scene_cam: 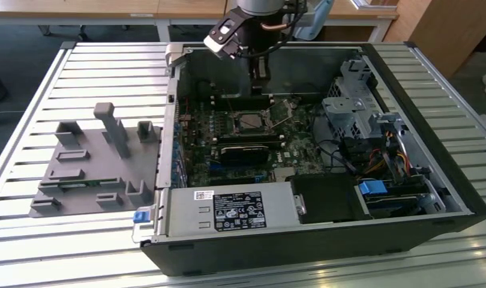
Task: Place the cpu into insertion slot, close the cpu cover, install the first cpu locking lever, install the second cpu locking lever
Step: 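Close the cpu cover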
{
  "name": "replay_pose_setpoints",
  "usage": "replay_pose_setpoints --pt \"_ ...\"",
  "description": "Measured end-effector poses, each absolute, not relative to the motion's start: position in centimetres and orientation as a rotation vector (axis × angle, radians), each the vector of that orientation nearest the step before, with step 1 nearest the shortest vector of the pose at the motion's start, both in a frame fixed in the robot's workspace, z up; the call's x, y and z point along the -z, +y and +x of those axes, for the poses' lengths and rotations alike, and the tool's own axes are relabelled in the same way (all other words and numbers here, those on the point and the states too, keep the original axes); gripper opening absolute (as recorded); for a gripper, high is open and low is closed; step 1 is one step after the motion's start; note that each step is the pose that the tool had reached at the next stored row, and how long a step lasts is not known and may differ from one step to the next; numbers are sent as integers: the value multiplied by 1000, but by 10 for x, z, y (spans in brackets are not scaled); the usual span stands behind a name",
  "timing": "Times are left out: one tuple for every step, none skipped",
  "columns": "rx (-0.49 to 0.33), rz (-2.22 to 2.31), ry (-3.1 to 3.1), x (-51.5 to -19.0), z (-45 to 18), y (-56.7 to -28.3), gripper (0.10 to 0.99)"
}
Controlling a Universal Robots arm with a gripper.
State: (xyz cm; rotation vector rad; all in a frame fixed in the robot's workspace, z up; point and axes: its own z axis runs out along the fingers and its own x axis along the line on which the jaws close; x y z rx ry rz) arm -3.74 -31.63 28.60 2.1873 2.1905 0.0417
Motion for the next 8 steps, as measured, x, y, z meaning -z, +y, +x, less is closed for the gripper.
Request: replay_pose_setpoints --pt "-42 2187 2191 -286 -37 -317 106" --pt "-42 2187 2190 -286 -37 -318 106" --pt "-42 2187 2190 -286 -37 -319 106" --pt "-42 2187 2190 -286 -37 -321 106" --pt "-42 2187 2190 -286 -37 -323 106" --pt "-42 2187 2191 -286 -37 -325 106" --pt "-42 2187 2190 -286 -37 -327 106" --pt "-42 2187 2190 -286 -37 -329 106"
